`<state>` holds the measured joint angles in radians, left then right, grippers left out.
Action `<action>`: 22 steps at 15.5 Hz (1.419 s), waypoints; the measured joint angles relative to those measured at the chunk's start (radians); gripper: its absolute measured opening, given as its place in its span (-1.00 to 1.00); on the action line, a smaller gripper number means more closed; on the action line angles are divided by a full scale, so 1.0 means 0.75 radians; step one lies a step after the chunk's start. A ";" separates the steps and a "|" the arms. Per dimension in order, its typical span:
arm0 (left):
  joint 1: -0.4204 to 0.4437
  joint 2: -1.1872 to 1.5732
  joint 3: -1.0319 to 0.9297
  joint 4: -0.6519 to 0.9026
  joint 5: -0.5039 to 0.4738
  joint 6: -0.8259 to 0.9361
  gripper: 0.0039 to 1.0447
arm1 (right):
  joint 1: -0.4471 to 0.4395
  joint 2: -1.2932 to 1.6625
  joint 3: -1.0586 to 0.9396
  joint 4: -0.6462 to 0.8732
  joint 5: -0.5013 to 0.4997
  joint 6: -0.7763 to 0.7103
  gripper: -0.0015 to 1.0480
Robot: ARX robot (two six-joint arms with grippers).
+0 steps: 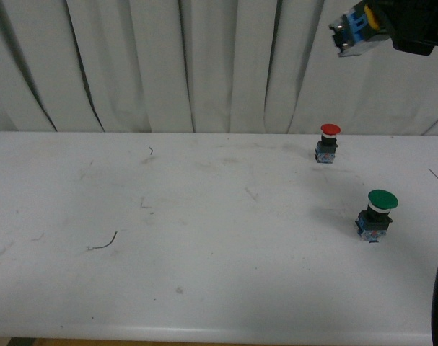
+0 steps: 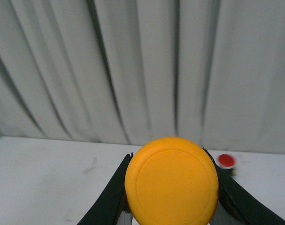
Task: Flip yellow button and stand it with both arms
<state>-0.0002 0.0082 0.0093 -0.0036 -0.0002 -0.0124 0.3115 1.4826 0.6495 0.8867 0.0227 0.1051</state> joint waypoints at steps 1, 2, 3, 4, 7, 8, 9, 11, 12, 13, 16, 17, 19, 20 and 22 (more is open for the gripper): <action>0.000 0.000 0.000 0.001 0.000 -0.001 0.86 | -0.020 -0.006 0.002 -0.006 0.073 -0.118 -0.32; 0.000 0.000 0.000 0.001 0.000 0.000 0.88 | -0.045 -0.006 0.012 -0.036 0.129 -0.200 -0.32; 0.000 0.000 0.000 0.000 0.000 0.000 0.88 | -0.072 0.008 0.032 -0.066 0.175 -0.248 -0.32; 0.000 0.000 0.000 0.000 0.000 -0.001 0.88 | -0.091 0.025 0.051 -0.086 0.199 -0.270 -0.32; 0.000 0.000 0.000 0.000 0.000 0.000 0.88 | -0.167 0.143 0.180 -0.230 0.244 -0.268 -0.32; 0.000 0.000 0.000 0.000 0.000 0.000 0.88 | -0.192 0.223 0.254 -0.326 0.250 -0.229 -0.32; 0.000 0.000 0.000 0.001 0.000 0.000 0.88 | -0.203 0.301 0.317 -0.397 0.273 -0.201 -0.32; 0.000 0.000 0.000 0.000 0.000 0.000 0.88 | -0.223 0.416 0.427 -0.512 0.293 -0.151 -0.32; 0.000 0.000 0.000 0.000 0.000 0.000 0.88 | -0.232 0.482 0.505 -0.603 0.290 -0.094 -0.32; 0.000 0.000 0.000 0.000 0.001 0.000 0.88 | -0.234 0.541 0.582 -0.697 0.282 -0.028 -0.32; 0.000 0.000 0.000 0.000 0.000 0.000 0.88 | -0.230 0.728 0.822 -0.895 0.304 0.119 -0.32; 0.000 0.000 0.000 0.000 0.000 0.000 0.88 | -0.224 0.784 0.900 -0.946 0.318 0.146 -0.32; 0.000 0.000 0.000 0.000 0.000 0.000 0.88 | -0.221 0.883 1.032 -1.033 0.318 0.174 -0.32; 0.000 0.000 0.000 0.000 0.000 0.000 0.88 | -0.217 0.930 1.094 -1.068 0.318 0.183 -0.32; 0.000 0.000 0.000 0.001 0.000 0.000 0.88 | -0.215 1.016 1.202 -1.130 0.318 0.191 -0.32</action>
<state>-0.0002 0.0082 0.0093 -0.0032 -0.0002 -0.0124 0.1505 2.2448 1.5509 0.0391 0.2615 0.2485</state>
